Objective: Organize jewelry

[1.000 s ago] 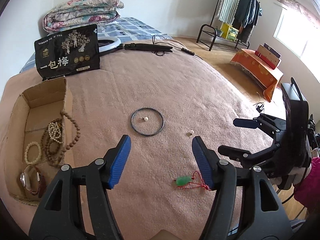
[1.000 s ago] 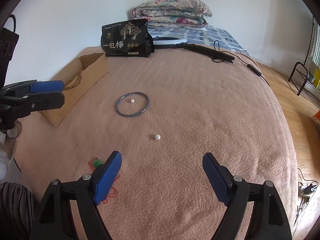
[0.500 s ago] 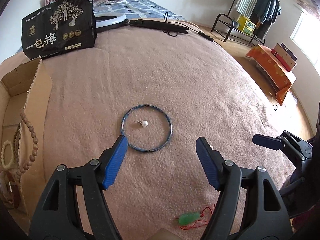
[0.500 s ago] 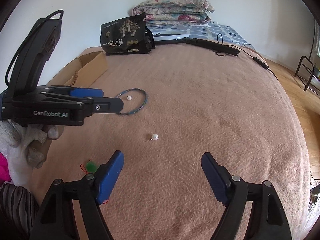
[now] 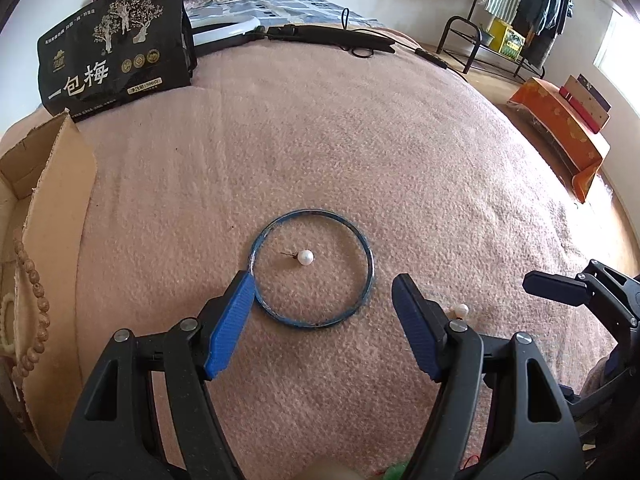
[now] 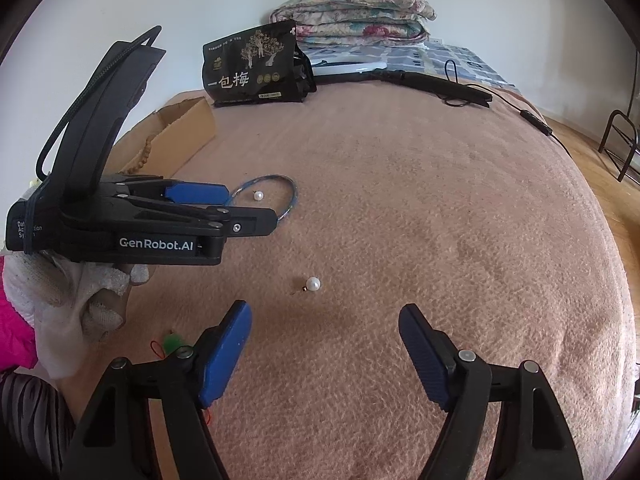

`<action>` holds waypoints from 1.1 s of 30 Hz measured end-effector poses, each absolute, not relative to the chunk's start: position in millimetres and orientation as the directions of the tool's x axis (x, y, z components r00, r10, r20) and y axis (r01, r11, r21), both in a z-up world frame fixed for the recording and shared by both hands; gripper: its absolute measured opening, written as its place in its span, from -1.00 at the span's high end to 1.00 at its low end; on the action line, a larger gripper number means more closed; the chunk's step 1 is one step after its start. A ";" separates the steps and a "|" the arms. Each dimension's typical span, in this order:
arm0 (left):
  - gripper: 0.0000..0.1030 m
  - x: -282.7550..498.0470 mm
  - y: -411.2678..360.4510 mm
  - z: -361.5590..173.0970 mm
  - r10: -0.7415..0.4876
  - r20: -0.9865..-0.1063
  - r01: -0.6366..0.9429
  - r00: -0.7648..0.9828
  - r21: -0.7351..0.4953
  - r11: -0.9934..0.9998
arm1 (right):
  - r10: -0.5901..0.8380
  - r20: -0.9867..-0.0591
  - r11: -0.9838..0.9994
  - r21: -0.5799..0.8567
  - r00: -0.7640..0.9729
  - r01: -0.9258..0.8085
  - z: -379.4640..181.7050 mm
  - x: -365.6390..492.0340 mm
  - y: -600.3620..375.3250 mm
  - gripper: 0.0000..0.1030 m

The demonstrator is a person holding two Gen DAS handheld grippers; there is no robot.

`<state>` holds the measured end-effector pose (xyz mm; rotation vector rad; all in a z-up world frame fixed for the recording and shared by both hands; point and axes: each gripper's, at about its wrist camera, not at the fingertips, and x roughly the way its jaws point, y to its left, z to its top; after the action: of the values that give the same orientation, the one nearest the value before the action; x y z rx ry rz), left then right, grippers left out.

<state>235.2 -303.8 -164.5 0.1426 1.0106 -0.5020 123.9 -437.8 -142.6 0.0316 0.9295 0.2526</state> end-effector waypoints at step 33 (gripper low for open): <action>-0.35 232.1 -297.6 -165.9 -0.339 -0.819 0.467 0.462 -0.100 0.879 | 0.254 -0.801 0.963 0.158 0.542 -0.217 -153.2 138.2 -430.9 0.83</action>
<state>232.1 -297.6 -165.9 0.1458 0.9713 -0.4971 138.2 -430.9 -153.2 0.0415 0.9584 0.2801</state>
